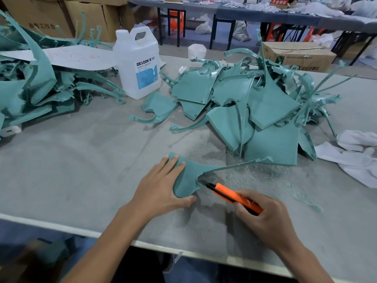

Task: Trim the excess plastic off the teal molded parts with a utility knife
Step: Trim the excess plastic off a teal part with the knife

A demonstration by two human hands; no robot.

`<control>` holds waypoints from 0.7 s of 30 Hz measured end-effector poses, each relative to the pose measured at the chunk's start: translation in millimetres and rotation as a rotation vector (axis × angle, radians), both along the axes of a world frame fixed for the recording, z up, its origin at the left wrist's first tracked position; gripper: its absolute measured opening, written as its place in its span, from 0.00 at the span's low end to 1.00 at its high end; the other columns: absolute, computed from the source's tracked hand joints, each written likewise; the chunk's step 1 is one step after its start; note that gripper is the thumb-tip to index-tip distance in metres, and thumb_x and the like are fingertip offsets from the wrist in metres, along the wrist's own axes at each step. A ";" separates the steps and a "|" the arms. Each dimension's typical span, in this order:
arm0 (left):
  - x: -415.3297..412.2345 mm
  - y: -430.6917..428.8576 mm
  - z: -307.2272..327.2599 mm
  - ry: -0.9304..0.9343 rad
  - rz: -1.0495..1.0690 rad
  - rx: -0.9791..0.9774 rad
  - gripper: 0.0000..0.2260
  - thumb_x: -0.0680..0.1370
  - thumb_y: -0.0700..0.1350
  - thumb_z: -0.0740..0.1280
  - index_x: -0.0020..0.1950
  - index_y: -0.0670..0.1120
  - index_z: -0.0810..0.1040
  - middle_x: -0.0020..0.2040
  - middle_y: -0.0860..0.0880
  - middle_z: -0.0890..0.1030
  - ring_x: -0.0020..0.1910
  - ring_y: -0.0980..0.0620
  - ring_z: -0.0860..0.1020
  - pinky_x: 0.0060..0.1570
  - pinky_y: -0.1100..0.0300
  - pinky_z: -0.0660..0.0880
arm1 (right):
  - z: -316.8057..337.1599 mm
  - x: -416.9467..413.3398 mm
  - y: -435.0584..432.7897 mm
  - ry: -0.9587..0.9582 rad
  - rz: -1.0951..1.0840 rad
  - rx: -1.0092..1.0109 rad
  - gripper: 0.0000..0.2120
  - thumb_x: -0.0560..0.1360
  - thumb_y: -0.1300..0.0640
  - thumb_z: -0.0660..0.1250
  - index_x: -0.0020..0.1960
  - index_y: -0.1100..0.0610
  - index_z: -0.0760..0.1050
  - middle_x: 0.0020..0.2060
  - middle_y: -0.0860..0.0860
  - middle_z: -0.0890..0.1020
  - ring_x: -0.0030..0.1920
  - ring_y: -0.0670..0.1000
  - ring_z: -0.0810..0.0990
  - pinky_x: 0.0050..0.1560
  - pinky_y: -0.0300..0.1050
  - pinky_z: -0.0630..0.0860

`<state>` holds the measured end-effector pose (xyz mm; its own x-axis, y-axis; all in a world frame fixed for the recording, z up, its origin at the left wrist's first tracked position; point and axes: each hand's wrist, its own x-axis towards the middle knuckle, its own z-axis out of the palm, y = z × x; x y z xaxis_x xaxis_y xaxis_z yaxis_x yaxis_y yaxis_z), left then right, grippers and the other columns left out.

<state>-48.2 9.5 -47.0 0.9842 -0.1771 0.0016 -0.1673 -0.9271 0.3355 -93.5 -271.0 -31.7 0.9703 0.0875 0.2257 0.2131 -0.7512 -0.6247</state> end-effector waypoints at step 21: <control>0.9 3.0 4.1 -0.008 -0.015 -0.070 0.48 0.62 0.78 0.63 0.78 0.58 0.58 0.81 0.62 0.50 0.79 0.62 0.44 0.75 0.56 0.55 | 4.5 21.1 2.9 0.004 0.137 -0.102 0.19 0.73 0.44 0.71 0.61 0.34 0.70 0.41 0.38 0.84 0.38 0.42 0.81 0.40 0.47 0.79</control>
